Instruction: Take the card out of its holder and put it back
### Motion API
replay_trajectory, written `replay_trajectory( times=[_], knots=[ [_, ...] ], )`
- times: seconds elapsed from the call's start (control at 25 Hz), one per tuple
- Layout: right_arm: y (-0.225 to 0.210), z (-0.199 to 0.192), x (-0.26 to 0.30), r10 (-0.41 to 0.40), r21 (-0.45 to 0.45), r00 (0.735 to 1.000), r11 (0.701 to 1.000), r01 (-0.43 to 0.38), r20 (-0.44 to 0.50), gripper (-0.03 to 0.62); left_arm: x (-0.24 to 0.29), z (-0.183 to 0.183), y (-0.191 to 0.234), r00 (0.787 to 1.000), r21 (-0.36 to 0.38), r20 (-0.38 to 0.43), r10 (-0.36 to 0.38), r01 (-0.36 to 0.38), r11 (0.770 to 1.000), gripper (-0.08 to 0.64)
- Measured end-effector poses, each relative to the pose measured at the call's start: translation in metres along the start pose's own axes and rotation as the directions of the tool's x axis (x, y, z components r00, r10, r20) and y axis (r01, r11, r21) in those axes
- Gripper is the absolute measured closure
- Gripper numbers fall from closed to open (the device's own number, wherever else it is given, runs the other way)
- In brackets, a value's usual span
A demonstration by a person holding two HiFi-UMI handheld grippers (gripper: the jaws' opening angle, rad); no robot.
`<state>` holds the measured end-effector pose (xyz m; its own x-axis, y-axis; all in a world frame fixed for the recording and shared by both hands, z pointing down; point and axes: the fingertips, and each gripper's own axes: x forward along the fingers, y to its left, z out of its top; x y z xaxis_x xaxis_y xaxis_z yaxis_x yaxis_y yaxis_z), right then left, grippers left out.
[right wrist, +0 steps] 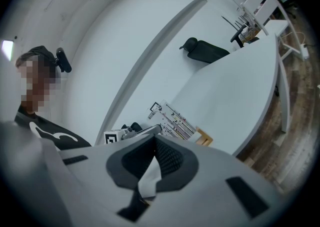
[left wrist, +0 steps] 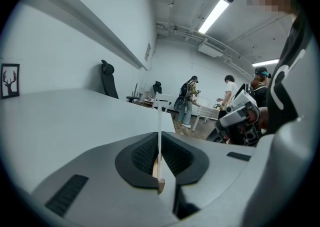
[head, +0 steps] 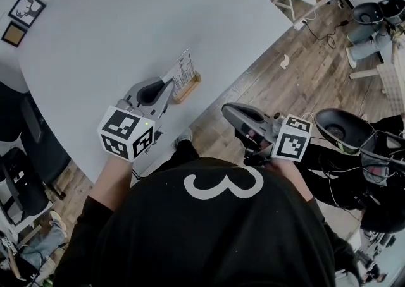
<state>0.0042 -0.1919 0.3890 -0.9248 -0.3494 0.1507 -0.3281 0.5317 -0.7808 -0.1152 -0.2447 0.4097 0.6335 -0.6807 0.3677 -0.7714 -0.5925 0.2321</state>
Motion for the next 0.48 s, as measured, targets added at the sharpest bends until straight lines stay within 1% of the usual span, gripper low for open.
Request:
replay_trajectory(
  times=[0.36, 0.48],
  knots=[
    [-0.0023, -0.0008, 0.0002, -0.001, 0.006, 1.000, 1.000, 0.001, -0.001, 0.583, 0.0033, -0.0089, 0.0006, 1.000, -0.014, -0.009, 0.007, -0.007, 1.000, 0.535],
    [-0.0026, -0.0015, -0.0004, -0.003, 0.007, 1.000, 1.000, 0.003, -0.001, 0.583, 0.0035, -0.0095, -0.0003, 1.000, -0.004, -0.013, 0.008, -0.008, 1.000, 0.535]
  ],
)
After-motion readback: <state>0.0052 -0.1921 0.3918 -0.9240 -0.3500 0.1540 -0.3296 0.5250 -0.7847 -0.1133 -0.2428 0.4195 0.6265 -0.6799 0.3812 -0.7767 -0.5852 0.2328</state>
